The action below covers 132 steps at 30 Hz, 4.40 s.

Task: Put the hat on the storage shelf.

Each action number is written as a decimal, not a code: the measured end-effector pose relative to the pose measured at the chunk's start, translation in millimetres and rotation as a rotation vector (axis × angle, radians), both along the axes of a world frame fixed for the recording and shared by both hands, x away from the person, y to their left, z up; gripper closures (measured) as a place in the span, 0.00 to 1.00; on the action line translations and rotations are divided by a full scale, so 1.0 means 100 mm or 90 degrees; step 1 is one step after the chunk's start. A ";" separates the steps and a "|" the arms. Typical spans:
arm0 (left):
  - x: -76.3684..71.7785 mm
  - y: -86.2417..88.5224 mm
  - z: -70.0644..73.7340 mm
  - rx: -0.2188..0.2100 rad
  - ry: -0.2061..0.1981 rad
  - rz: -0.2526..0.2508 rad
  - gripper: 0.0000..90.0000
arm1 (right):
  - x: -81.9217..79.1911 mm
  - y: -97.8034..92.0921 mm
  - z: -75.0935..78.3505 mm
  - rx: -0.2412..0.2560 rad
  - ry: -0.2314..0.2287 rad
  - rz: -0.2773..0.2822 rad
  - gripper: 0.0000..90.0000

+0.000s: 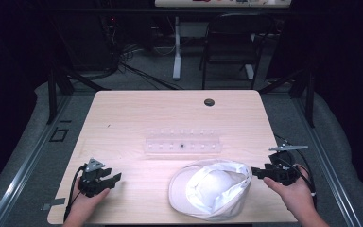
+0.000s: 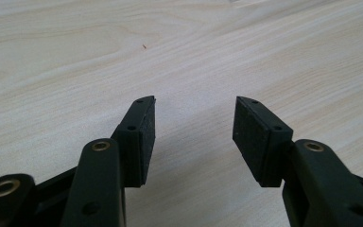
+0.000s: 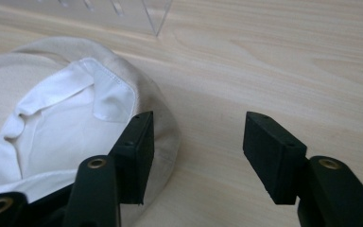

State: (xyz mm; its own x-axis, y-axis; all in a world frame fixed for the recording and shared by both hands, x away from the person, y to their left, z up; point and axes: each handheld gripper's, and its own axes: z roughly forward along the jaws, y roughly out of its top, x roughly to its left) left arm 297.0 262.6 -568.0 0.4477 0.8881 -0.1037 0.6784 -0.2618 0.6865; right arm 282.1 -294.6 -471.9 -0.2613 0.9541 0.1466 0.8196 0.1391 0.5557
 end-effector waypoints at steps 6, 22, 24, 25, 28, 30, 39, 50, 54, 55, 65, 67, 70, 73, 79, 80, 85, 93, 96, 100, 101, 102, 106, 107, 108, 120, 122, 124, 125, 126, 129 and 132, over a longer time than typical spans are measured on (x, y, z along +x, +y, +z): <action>0.00 0.00 0.00 -0.006 0.002 -0.008 0.55 | 0.07 0.05 0.18 -0.035 0.038 0.014 0.59; 0.00 0.01 0.00 -0.012 0.015 -0.019 0.55 | 0.34 0.27 0.46 -0.043 0.249 -0.014 0.63; 0.00 0.01 0.00 -0.012 0.014 -0.018 0.55 | 0.36 0.27 0.46 -0.040 0.269 -0.028 0.63; 0.00 0.01 0.00 -0.012 0.014 -0.018 0.55 | 0.36 0.27 0.46 -0.040 0.269 -0.028 0.63; 0.00 0.01 0.00 -0.012 0.015 -0.020 0.55 | 0.39 0.29 0.41 -0.022 0.303 -0.047 0.64; 0.00 0.01 0.00 -0.011 0.016 -0.019 0.55 | 0.39 0.31 0.38 -0.025 0.311 -0.053 0.64; 0.00 0.00 0.00 -0.008 0.013 -0.023 0.55 | 0.43 0.36 0.24 -0.010 0.369 -0.064 0.63; 0.01 0.03 0.01 -0.011 0.009 -0.015 0.54 | 0.49 0.47 0.07 -0.005 0.396 -0.084 0.65; 0.02 0.03 0.00 -0.014 0.016 -0.018 0.53 | 0.50 0.45 0.05 -0.015 0.400 -0.081 0.68; 0.02 0.03 0.00 -0.014 0.018 -0.020 0.53 | 0.50 0.45 0.02 -0.004 0.387 -0.094 0.68; 0.02 0.01 -0.01 -0.014 0.013 -0.021 0.53 | 0.50 0.46 -0.01 -0.022 0.401 -0.080 0.73; 0.02 0.02 -0.01 -0.013 0.018 -0.026 0.53 | 0.49 0.46 -0.02 -0.016 0.396 -0.084 0.74; 0.02 0.01 -0.01 -0.012 0.015 -0.024 0.53 | 0.49 0.45 -0.02 -0.023 0.400 -0.083 0.80; 0.02 0.02 0.00 -0.012 0.018 -0.028 0.53 | 0.48 0.46 -0.02 -0.021 0.394 -0.085 0.84; 0.02 0.02 0.00 -0.012 0.019 -0.027 0.53 | 0.49 0.44 0.00 0.012 0.397 -0.083 0.87; 0.02 0.02 0.00 -0.013 0.018 -0.026 0.53 | 0.49 0.43 0.01 0.011 0.400 -0.081 0.87; 0.02 0.02 -0.01 -0.014 0.019 -0.025 0.53 | 0.50 0.41 0.02 0.031 0.411 -0.079 0.89; 0.02 0.02 -0.01 -0.014 0.020 -0.025 0.53 | 0.50 0.40 0.10 0.078 0.406 -0.077 0.89; 0.02 0.03 -0.01 -0.014 0.022 -0.026 0.53 | 0.50 0.39 0.12 0.091 0.408 -0.073 0.89; 0.02 0.03 -0.01 -0.015 0.025 -0.029 0.54 | 0.51 0.40 0.19 0.112 0.407 -0.068 0.89; 0.02 0.03 -0.01 -0.015 0.025 -0.028 0.54 | 0.51 0.40 0.20 0.117 0.404 -0.070 0.89; 0.02 0.03 -0.01 -0.015 0.025 -0.029 0.54 | 0.52 0.39 0.22 0.119 0.411 -0.059 0.89; 0.02 0.03 -0.01 -0.015 0.026 -0.030 0.54 | 0.53 0.39 0.29 0.143 0.406 -0.050 0.89; 0.03 0.03 -0.01 -0.015 0.025 -0.029 0.54 | 0.53 0.40 0.32 0.162 0.402 -0.052 0.89; 0.03 0.03 -0.01 -0.015 0.025 -0.030 0.54 | 0.52 0.41 0.32 0.169 0.397 -0.056 0.89; 0.03 0.03 -0.01 -0.015 0.026 -0.029 0.54 | 0.51 0.44 0.47 0.215 0.393 -0.040 0.89; 0.03 0.02 -0.02 -0.015 0.026 -0.029 0.54 | 0.51 0.45 0.52 0.213 0.395 -0.038 0.90; 0.03 0.02 -0.02 -0.015 0.026 -0.028 0.54 | 0.51 0.45 0.55 0.210 0.393 -0.039 0.90; 0.03 0.02 -0.02 -0.016 0.027 -0.029 0.54 | 0.52 0.46 0.62 0.204 0.386 -0.037 0.90; 0.03 0.02 -0.02 -0.015 0.027 -0.029 0.54 | 0.52 0.47 0.64 0.202 0.384 -0.039 0.90; 0.03 0.02 -0.02 -0.015 0.027 -0.029 0.54 | 0.54 0.49 0.75 0.189 0.379 -0.037 0.90; 0.03 0.02 -0.02 -0.016 0.026 -0.029 0.54 | 0.55 0.54 0.87 0.171 0.366 -0.041 0.90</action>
State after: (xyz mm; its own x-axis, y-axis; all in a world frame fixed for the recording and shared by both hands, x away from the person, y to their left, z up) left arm 299.5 264.5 -569.6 0.4826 0.8638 -0.1444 0.6938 -0.2765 0.6649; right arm 337.3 -241.0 -385.4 -0.0137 0.8759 0.4823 0.9994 -0.0028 0.0335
